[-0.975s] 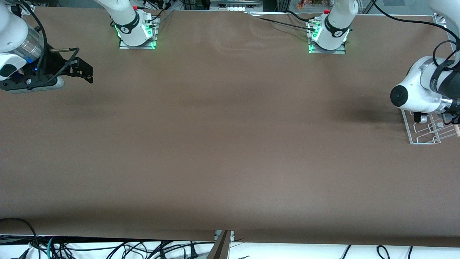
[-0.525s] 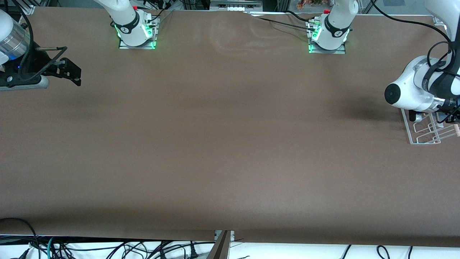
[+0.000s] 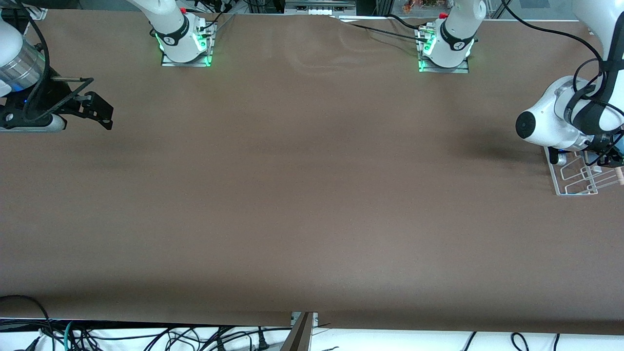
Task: Transfer cup to left arm and place on rack
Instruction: 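Lower the cup upside down onto the wire rack with the left gripper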
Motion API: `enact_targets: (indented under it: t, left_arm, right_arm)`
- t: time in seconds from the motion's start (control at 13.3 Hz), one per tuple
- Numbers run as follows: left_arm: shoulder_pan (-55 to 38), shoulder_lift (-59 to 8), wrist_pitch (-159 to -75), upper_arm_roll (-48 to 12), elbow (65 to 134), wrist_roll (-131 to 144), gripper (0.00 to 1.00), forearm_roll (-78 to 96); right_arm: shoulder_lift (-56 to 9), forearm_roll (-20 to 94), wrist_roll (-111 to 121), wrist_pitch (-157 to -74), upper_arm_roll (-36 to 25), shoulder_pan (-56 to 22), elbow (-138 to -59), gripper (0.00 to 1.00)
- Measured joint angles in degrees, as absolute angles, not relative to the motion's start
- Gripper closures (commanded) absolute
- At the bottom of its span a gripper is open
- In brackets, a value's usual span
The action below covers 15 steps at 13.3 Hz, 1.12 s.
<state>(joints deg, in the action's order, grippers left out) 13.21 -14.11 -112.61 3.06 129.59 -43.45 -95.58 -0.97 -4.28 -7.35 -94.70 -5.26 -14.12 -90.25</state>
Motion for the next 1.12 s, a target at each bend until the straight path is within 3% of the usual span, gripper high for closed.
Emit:
enact_targets:
  t: [0.6,1.12]
  left_arm:
    - [13.24,-14.44,-113.08,3.08,129.43,-41.43,0.0,-95.01]
    - [13.01,-7.22,-112.42,2.64,119.94,-41.27,0.0,-67.75]
  right_arm:
    - [-1.28,-4.28,-8.67,-94.9,-5.49,-14.3,-89.81,0.01]
    - [-2.5,-4.27,-8.67,-94.88,-5.85,-13.44,-89.81,0.01]
